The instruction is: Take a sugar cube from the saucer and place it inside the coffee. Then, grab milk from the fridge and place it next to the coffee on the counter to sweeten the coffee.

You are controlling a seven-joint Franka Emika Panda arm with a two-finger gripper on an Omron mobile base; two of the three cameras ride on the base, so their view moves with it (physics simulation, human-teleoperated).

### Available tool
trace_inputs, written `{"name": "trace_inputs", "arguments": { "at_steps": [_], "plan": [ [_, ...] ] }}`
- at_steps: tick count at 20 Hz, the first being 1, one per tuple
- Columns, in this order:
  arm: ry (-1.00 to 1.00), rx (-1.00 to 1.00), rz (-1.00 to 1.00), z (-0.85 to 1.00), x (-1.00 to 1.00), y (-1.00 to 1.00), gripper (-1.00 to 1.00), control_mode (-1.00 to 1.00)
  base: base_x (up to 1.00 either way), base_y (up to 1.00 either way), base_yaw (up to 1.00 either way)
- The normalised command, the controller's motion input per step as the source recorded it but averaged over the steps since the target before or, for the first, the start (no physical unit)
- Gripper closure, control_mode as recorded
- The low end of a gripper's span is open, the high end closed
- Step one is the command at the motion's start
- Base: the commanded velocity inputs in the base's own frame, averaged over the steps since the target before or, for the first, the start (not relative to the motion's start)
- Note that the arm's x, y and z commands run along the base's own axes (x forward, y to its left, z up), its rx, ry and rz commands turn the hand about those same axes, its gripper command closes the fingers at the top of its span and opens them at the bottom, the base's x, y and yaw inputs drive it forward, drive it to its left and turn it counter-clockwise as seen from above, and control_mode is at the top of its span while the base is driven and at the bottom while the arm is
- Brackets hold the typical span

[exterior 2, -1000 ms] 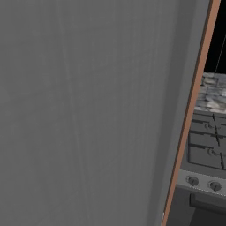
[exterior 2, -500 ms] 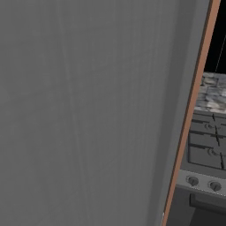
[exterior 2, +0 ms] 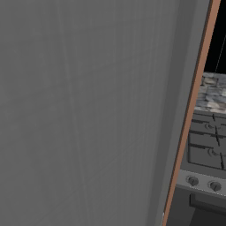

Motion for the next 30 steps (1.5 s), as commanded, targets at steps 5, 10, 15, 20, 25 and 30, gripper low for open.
{"name": "trace_inputs", "arguments": {
  "at_steps": [5,10,15,20,25,30],
  "plan": [
    [-0.06,-0.04,0.00,-0.12,0.06,0.00,-1.00,-1.00,0.00,0.00,0.00],
    [-0.07,-0.02,0.00,-0.09,0.05,0.00,-1.00,-1.00,0.00,0.00,0.00],
    [-0.03,0.00,0.00,-0.01,0.07,0.00,-1.00,-1.00,0.00,0.00,0.00],
    [0.00,0.00,0.00,0.00,0.17,0.00,-1.00,-1.00,0.00,0.00,0.00],
    [0.00,0.00,0.00,0.00,0.21,0.00,-1.00,-1.00,0.00,0.00,0.00],
    [0.00,0.00,0.00,0.00,0.22,-0.05,-1.00,-1.00,0.00,0.00,0.00]
  ]
}}
